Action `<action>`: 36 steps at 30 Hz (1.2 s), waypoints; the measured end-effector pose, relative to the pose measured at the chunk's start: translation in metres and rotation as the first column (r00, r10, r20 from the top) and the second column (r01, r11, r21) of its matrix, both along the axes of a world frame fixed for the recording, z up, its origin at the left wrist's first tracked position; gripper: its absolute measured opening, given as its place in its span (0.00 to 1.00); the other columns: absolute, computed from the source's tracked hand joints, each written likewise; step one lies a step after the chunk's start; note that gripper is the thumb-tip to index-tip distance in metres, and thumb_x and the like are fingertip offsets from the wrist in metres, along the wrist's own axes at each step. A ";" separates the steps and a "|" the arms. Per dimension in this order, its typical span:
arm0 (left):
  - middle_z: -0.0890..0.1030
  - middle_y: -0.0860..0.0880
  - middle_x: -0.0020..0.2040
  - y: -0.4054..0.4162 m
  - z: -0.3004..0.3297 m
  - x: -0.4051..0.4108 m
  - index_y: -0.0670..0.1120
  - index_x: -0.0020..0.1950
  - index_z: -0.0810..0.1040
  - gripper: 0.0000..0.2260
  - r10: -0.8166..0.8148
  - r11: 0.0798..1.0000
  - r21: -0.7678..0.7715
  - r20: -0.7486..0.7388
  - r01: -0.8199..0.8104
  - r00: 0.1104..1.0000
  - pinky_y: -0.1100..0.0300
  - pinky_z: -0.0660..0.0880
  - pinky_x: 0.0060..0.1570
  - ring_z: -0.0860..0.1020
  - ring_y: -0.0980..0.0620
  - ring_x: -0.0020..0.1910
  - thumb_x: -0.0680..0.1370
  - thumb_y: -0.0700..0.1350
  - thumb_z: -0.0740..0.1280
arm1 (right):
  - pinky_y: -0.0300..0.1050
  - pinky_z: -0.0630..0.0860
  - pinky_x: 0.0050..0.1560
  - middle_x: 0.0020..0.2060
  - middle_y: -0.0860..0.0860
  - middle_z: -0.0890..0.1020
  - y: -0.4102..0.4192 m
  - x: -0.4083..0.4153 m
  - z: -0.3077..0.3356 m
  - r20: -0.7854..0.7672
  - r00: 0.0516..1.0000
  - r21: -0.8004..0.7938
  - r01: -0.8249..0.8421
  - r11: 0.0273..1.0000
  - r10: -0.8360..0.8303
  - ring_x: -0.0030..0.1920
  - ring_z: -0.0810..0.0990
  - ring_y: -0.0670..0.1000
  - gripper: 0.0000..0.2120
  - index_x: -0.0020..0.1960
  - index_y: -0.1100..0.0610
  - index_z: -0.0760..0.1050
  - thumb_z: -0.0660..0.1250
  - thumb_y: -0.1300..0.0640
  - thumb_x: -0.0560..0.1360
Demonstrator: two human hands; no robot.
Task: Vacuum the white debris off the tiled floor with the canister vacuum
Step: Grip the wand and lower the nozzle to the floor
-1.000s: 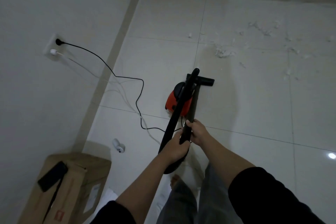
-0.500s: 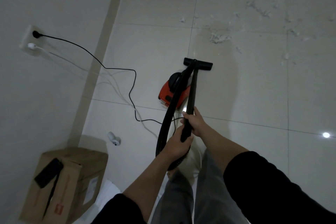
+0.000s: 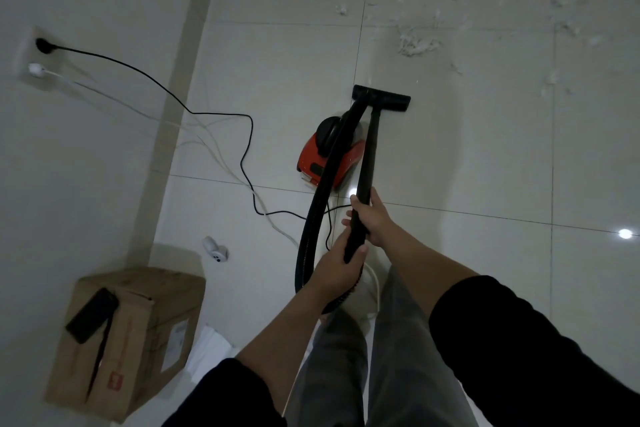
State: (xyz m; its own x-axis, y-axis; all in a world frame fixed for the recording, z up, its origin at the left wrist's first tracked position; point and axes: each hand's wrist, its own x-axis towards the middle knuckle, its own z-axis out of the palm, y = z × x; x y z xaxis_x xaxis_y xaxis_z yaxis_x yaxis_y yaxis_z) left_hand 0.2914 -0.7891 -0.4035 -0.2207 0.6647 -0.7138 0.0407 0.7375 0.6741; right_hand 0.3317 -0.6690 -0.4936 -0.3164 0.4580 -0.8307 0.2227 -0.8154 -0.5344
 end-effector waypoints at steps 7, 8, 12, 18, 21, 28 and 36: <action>0.77 0.48 0.64 -0.001 -0.008 0.008 0.56 0.77 0.54 0.25 -0.020 1.000 -0.023 -0.085 0.018 0.996 0.59 0.75 0.54 0.77 0.50 0.58 0.81 0.49 0.58 | 0.43 0.77 0.31 0.40 0.55 0.74 -0.006 -0.005 -0.017 0.110 0.993 0.143 0.026 0.989 -0.042 0.32 0.73 0.50 0.19 0.69 0.51 0.68 0.64 0.62 0.79; 0.77 0.47 0.63 0.000 -0.009 0.010 0.56 0.77 0.54 0.25 -0.032 0.999 -0.026 -0.093 0.030 0.995 0.62 0.74 0.52 0.78 0.50 0.58 0.81 0.49 0.57 | 0.43 0.78 0.32 0.39 0.54 0.74 -0.006 -0.003 -0.016 0.115 0.993 0.160 0.011 0.987 -0.030 0.33 0.73 0.50 0.19 0.69 0.52 0.68 0.65 0.62 0.79; 0.79 0.47 0.59 0.009 -0.010 0.019 0.56 0.77 0.53 0.25 -0.060 0.998 -0.016 -0.099 0.058 0.993 0.65 0.72 0.45 0.79 0.51 0.51 0.81 0.47 0.57 | 0.40 0.77 0.27 0.40 0.55 0.74 0.003 0.010 -0.015 0.135 0.991 0.165 -0.006 0.986 -0.016 0.31 0.73 0.49 0.22 0.71 0.51 0.64 0.63 0.64 0.80; 0.74 0.56 0.60 0.046 -0.019 0.048 0.53 0.77 0.53 0.24 -0.075 0.997 0.011 -0.119 0.077 0.990 0.76 0.69 0.47 0.76 0.59 0.53 0.82 0.47 0.56 | 0.38 0.75 0.27 0.45 0.57 0.75 0.045 0.036 -0.024 0.168 0.985 0.174 -0.077 0.982 0.048 0.31 0.74 0.51 0.27 0.75 0.49 0.61 0.64 0.61 0.79; 0.73 0.55 0.66 0.069 -0.020 0.066 0.53 0.77 0.54 0.23 -0.020 0.999 0.031 -0.115 0.023 0.993 0.69 0.69 0.57 0.74 0.59 0.61 0.82 0.47 0.56 | 0.37 0.75 0.29 0.47 0.56 0.74 0.069 0.045 -0.024 0.155 0.982 0.158 -0.135 0.978 0.111 0.34 0.74 0.50 0.29 0.76 0.49 0.59 0.64 0.62 0.79; 0.70 0.66 0.60 0.116 -0.016 0.080 0.52 0.76 0.56 0.23 0.128 0.992 0.011 -0.112 -0.128 0.985 0.82 0.64 0.48 0.68 0.81 0.50 0.82 0.44 0.56 | 0.40 0.77 0.29 0.46 0.54 0.73 0.116 0.038 -0.019 0.121 0.952 0.149 -0.297 0.943 0.281 0.32 0.74 0.49 0.27 0.75 0.51 0.60 0.64 0.62 0.79; 0.74 0.50 0.66 0.167 -0.008 0.063 0.55 0.76 0.55 0.24 0.148 0.988 -0.019 -0.174 -0.154 0.973 0.54 0.72 0.61 0.75 0.51 0.62 0.81 0.46 0.56 | 0.39 0.76 0.29 0.43 0.51 0.74 0.164 0.017 -0.011 0.106 0.941 0.179 -0.335 0.925 0.320 0.34 0.75 0.49 0.18 0.68 0.54 0.65 0.63 0.63 0.80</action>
State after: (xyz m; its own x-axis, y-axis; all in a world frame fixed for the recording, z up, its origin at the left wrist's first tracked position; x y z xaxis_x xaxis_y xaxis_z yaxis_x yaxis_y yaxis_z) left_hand 0.3541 -0.6225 -0.4116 -0.4381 0.5914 -0.6770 0.0401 0.7652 0.6425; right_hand 0.3490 -0.5048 -0.5044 -0.4174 0.4919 -0.7641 0.5043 -0.5740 -0.6451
